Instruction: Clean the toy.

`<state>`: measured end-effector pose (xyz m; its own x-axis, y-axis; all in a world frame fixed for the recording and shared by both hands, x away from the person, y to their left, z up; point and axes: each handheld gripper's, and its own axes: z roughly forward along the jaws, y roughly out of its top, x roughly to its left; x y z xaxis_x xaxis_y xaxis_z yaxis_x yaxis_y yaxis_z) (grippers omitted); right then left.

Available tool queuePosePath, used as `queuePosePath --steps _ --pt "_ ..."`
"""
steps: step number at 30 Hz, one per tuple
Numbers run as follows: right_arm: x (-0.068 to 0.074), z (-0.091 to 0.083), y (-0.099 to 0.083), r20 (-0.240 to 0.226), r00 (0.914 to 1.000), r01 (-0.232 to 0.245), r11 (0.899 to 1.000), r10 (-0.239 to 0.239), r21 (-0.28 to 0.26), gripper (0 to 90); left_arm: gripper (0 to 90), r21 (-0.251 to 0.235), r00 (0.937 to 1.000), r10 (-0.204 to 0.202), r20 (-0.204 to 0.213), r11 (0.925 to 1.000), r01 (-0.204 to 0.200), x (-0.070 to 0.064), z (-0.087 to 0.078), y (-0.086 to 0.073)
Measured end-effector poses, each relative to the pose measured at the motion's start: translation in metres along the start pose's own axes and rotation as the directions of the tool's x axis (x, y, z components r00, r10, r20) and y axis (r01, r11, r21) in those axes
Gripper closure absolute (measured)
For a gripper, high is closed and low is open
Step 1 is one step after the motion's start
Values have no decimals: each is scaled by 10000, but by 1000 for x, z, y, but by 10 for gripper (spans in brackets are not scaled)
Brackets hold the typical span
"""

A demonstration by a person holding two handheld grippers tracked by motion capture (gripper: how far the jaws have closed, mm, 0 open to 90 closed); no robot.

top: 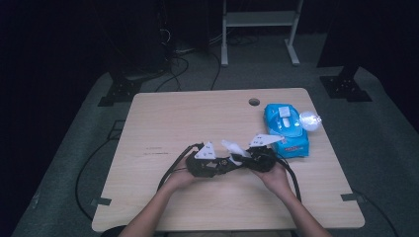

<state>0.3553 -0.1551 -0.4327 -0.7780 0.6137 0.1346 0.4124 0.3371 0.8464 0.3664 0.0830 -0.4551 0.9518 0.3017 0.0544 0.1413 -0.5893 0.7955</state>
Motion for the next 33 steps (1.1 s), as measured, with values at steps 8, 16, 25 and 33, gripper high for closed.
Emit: queuePosePath --steps 8,16,25,33 --pt "11 8 1 -460 9989 -21 9999 14 -154 811 661 57 10000 29 -26 10000 -29 -1 1 1" --pt "-3 -3 -1 81 10000 1 10000 -1 4 812 663 57 10000 38 -33 10000 -37 0 0 1" --pt "-16 -13 -5 417 9977 -522 9985 528 -147 812 662 61 10000 4 20 10000 -4 1 1 1" --pt "-2 0 -1 -171 9997 -152 9999 152 -47 812 663 78 10000 1 56 10000 -2 2 0 1"
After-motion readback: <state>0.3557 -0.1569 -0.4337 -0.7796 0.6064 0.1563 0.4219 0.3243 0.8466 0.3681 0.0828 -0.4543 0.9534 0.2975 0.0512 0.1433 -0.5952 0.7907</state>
